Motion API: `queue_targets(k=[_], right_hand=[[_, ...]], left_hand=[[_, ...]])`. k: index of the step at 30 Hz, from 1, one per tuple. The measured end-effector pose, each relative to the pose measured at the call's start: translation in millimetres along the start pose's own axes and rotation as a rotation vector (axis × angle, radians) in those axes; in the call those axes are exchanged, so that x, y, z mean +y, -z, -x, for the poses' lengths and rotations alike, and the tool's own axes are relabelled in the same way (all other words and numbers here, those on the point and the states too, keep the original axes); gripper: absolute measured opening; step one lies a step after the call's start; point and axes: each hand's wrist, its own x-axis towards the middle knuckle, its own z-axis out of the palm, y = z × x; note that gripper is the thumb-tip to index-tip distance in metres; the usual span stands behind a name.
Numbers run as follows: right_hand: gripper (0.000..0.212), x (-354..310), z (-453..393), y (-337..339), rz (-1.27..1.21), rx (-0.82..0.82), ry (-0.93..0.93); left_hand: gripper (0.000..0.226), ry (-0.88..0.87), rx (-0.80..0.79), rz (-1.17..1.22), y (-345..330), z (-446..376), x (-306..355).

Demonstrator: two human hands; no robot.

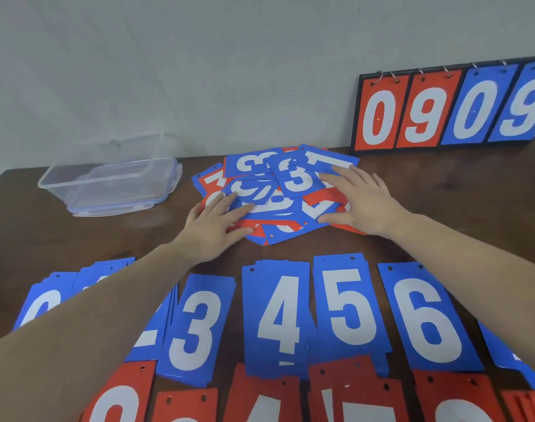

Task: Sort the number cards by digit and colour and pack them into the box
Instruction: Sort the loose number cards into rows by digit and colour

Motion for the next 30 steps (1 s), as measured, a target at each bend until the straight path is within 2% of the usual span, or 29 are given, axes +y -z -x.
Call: queue_targets(k=[2, 5, 7, 11, 14, 17, 21, 23, 25, 27, 30], right_hand=[[0.095, 5.2, 7.8, -1.2, -0.053, -0.021, 0.014], [0.083, 17.6, 14.5, 1.0, 0.008, -0.131, 0.065], [0.08, 24.3, 12.5, 5.2, 0.02, -0.146, 0.082], [0.074, 25.0, 8.1, 8.9, -0.024, -0.026, 0.109], [0.058, 20.0, 1.3, 3.0, -0.15, 0.11, 0.159], [0.044, 10.1, -14.2, -4.1, -0.152, 0.134, 0.173], [0.055, -9.3, -34.1, -6.2, -0.113, 0.086, 0.151], [0.059, -13.2, -40.4, -9.3, -0.048, -0.019, 0.145], [0.058, -11.0, -39.6, -12.1, 0.009, -0.059, 0.153], [0.054, -4.3, -33.6, -11.4, 0.008, -0.004, 0.17], [0.047, 2.3, -25.4, -4.6, -0.016, 0.097, 0.161]], left_hand=[[0.059, 0.035, 0.023, 0.042, -1.3, -3.4, -1.3], [0.059, 0.038, 0.052, 0.069, -0.4, -1.6, -1.0], [0.055, 0.02, 0.101, 0.055, 0.7, 2.8, -2.3], [0.049, 0.008, 0.139, 0.015, 7.0, 12.1, -3.9], [0.049, -0.028, 0.147, -0.06, 10.9, 18.0, -2.6], [0.063, -0.025, 0.191, -0.026, 13.0, 21.4, -1.8], [0.069, 0.022, 0.273, 0.122, 13.6, 11.7, 3.3], [0.073, 0.032, 0.217, 0.116, 11.9, 6.5, 5.4], [0.082, 0.065, 0.121, 0.12, 11.4, 3.6, 4.0], [0.088, 0.083, 0.063, 0.127, 14.0, 2.5, 0.0], [0.085, 0.091, 0.03, 0.151, 19.0, 0.6, -5.9]])
